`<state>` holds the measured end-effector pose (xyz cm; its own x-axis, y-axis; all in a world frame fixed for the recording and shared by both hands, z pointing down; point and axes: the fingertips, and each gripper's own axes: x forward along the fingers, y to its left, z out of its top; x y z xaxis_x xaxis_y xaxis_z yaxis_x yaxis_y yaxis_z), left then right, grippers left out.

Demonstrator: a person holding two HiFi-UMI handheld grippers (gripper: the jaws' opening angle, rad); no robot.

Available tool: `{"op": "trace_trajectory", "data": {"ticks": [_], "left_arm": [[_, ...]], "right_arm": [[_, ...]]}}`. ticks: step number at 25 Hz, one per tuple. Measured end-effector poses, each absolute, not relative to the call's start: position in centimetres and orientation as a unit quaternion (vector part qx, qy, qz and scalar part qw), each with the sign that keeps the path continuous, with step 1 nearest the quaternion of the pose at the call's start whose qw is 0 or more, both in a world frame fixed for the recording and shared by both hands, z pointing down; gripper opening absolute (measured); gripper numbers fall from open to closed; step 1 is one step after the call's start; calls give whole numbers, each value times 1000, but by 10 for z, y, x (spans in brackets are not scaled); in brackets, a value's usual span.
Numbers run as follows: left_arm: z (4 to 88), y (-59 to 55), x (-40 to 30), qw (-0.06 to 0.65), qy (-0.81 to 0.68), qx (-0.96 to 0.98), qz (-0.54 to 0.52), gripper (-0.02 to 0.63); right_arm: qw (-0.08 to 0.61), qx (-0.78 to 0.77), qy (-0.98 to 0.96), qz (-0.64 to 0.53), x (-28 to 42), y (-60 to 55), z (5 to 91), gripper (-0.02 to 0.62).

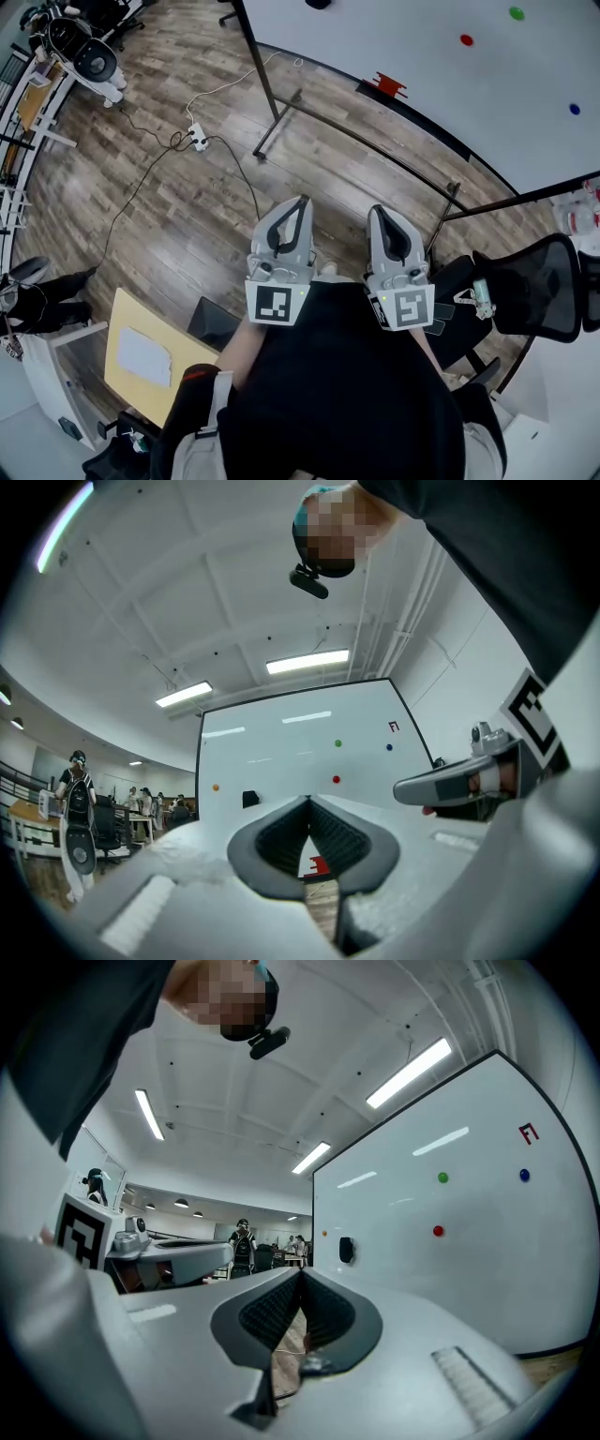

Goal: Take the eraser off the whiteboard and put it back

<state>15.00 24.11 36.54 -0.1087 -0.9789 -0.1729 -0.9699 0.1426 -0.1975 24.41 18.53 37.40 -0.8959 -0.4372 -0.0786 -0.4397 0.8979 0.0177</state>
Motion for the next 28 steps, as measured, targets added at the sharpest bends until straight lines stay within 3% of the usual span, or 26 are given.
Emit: {"op": "trace_trajectory", "data": {"ticks": [28], "left_arm": [[366,85,44,141,724,-675,-2,2]], "right_arm": [[24,-265,964,6,142,51,380,2]]}}
